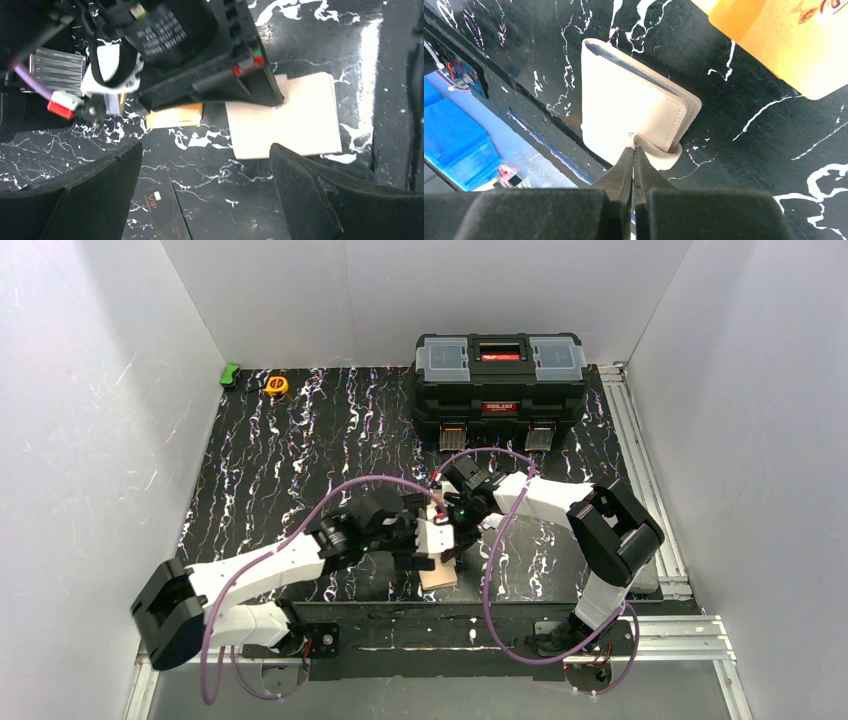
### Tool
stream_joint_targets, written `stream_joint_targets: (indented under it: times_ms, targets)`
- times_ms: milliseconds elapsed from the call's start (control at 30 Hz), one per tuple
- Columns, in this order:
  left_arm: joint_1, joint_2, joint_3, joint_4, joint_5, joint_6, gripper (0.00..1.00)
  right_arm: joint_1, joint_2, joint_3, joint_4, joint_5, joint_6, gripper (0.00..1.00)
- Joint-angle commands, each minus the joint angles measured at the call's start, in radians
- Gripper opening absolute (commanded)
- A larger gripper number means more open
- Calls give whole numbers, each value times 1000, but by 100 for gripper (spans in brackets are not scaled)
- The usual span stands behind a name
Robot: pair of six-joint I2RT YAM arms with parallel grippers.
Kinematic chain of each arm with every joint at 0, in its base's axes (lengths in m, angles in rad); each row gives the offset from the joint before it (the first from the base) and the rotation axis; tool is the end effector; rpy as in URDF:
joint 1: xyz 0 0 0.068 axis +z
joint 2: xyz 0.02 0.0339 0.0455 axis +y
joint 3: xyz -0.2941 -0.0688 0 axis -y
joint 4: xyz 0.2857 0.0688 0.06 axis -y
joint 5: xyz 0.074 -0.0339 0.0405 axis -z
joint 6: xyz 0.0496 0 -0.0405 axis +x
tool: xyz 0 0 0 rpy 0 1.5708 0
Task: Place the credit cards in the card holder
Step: Close the card holder at the center of the board.
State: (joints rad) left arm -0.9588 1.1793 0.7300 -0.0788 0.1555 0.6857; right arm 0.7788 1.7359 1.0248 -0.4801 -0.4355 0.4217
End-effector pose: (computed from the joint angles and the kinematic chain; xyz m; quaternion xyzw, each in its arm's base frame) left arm 0.1646 -0.2479 0.2533 0.6597 0.5600 -0.1343 0.4828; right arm 0.2473 0.2734 0.1521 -0.2104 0.9364 0.2791 0.0322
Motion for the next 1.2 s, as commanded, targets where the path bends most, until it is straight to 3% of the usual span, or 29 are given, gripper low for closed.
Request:
stream_joint_targets:
  times_ms: [0,367,433,533,567,667,733,833,1000,1100,1167]
  targets:
    - [13,-148,-219,167,101,7,98,11,-12,-10,2,56,-9,1]
    - [14,-117,-318,276,173,77,96,11,1,12,-14,50,-14,1]
    - [14,-97,-327,284,213,123,84,11,2,14,-16,48,-15,1]
    - [15,-71,-334,284,264,178,48,11,1,16,-18,43,-20,1]
    - [17,-63,-331,275,280,193,40,11,1,17,-22,43,-22,1]
    - [23,-42,-321,268,310,218,35,11,0,24,-28,43,-23,1]
    - [23,-30,-320,280,304,229,39,11,2,28,-29,40,-23,1]
    - [23,-9,-297,264,271,204,53,12,8,38,-40,44,-26,1]
    - [23,13,-215,192,197,119,60,11,-1,41,-55,73,-25,1]
    - [22,-10,-247,200,222,144,90,11,0,43,-58,76,-24,1]
    - [22,-14,-271,203,242,179,97,11,2,48,-61,77,-24,1]
